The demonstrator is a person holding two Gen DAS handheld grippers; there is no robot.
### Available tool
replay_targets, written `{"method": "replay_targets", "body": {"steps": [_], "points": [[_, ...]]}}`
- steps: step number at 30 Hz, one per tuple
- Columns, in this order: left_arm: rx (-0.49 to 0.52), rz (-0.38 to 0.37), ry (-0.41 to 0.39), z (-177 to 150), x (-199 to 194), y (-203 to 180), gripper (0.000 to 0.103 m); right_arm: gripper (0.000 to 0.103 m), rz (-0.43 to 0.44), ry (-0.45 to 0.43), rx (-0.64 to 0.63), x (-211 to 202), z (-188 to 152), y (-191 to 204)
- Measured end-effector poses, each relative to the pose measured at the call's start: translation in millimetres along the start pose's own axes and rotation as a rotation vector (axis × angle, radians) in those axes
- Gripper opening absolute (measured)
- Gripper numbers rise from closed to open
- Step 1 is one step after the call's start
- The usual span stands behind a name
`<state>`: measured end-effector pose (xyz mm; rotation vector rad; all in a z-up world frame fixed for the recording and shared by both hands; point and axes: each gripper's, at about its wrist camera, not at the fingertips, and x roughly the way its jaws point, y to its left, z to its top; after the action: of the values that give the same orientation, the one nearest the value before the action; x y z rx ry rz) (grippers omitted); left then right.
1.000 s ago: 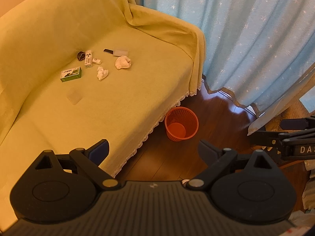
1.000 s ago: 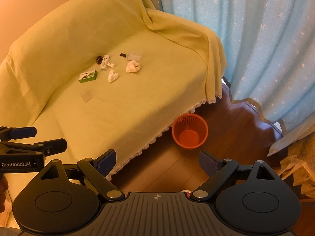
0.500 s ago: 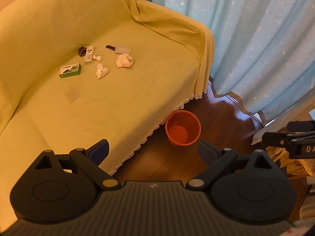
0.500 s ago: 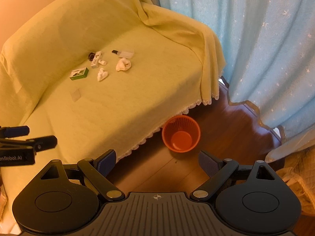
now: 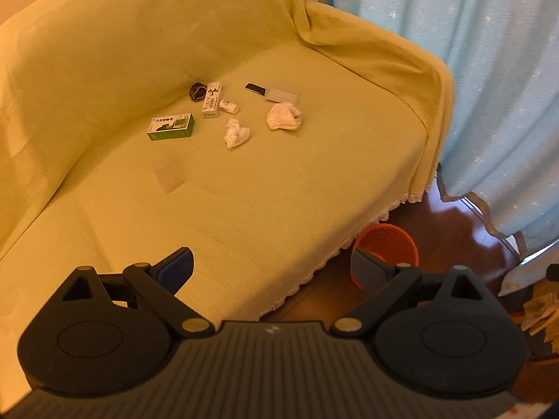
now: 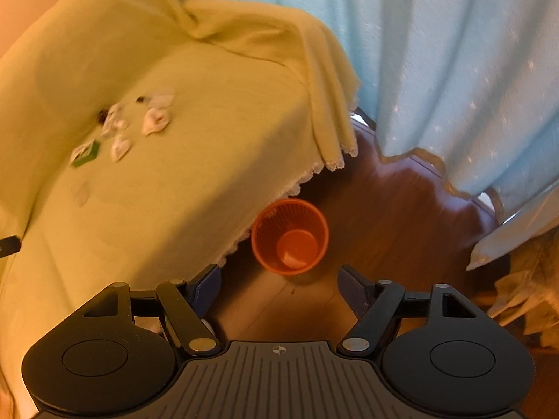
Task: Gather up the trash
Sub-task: 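Approach the sofa with both tools open, then grasp the orange mesh wastebasket rim with the right gripper and lift it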
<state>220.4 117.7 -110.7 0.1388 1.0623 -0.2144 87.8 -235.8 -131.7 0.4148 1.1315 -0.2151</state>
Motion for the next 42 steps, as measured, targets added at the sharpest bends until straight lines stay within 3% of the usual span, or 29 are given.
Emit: {"method": "replay_targets", "body": {"steps": [9, 13, 21, 25, 27, 31, 33, 35, 42], "points": [[0.022, 0.03, -0.001, -2, 129, 42, 0.095, 0.072, -0.038, -0.081, 0.298, 149, -28, -58], [0.014, 0.058, -0.01, 2, 177, 68, 0.095, 0.072, -0.06, -0.012, 0.389, 232, -47, -72], [0.026, 0.114, -0.051, 11, 251, 110, 0.095, 0.072, -0.099, 0.032, 0.533, 363, -78, -98], [0.003, 0.123, -0.054, 12, 275, 126, 0.095, 0.051, -0.106, 0.073, 0.58, 421, -90, -110], [0.008, 0.128, -0.06, 12, 281, 131, 0.095, 0.046, -0.121, 0.092, 0.6, 445, -96, -116], [0.019, 0.144, -0.06, 11, 294, 142, 0.095, 0.04, -0.102, 0.096, 0.693, 479, -109, -123], [0.015, 0.156, -0.052, 11, 299, 147, 0.095, 0.03, -0.093, 0.099, 0.732, 489, -114, -123], [0.007, 0.16, -0.037, 13, 305, 151, 0.095, 0.013, -0.095, 0.103, 0.779, 494, -118, -123], [0.01, 0.135, -0.012, 19, 309, 152, 0.095, 0.007, -0.159, 0.085, 0.863, 460, -97, -114]]}}
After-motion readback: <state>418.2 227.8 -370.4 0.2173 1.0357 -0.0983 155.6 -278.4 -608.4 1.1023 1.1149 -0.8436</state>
